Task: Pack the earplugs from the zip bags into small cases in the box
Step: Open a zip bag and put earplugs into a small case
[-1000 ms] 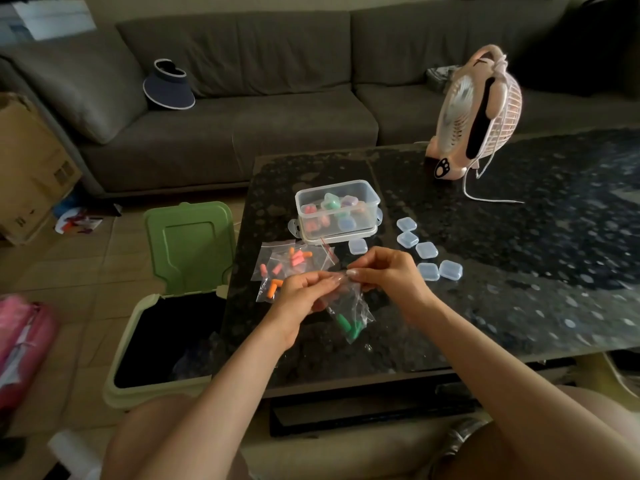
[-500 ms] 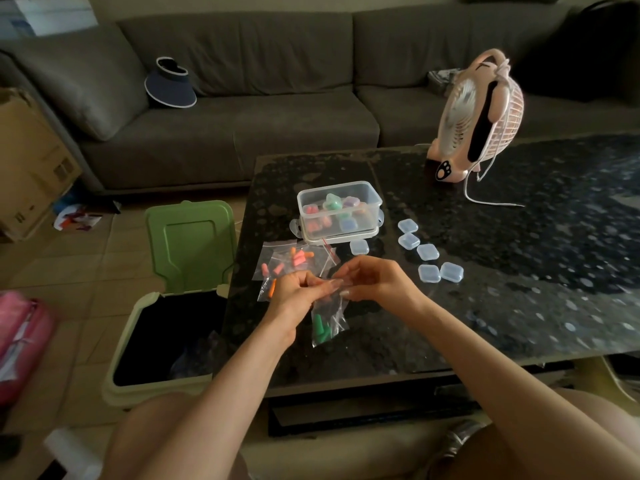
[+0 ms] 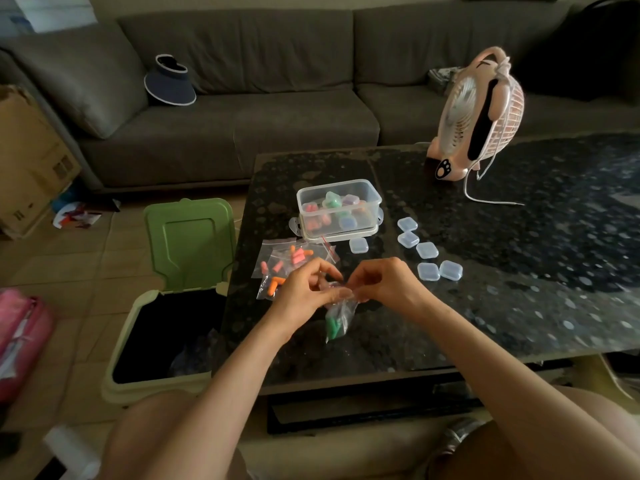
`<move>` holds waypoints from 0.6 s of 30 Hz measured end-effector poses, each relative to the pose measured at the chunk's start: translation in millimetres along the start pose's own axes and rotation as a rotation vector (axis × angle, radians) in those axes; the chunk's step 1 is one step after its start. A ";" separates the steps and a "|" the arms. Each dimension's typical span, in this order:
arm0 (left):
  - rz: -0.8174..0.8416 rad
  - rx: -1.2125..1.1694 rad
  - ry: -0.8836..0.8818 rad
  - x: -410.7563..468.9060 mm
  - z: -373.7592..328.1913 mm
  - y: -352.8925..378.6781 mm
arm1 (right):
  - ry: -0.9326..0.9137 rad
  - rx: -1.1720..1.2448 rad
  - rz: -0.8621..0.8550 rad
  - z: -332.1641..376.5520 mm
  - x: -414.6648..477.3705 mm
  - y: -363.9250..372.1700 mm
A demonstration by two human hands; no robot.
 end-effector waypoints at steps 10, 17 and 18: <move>0.027 0.239 0.128 1.7 -3.7 2.0 | -0.007 -0.069 0.039 0.5 0.9 0.1; 0.072 0.260 0.173 0.4 -4.6 7.4 | 0.036 -0.057 0.067 -6.9 0.5 2.2; 0.084 0.271 0.185 0.2 -5.5 8.9 | 0.047 -0.042 0.058 -9.1 0.5 0.7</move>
Point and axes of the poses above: each hand's wrist, its own x-axis towards the middle knuckle, its own y-axis out of the palm, z = x × y, the point moved 9 cm from there along x, towards the middle knuckle, and after that the axes turned 6 degrees about -y, right-handed, at the moved point
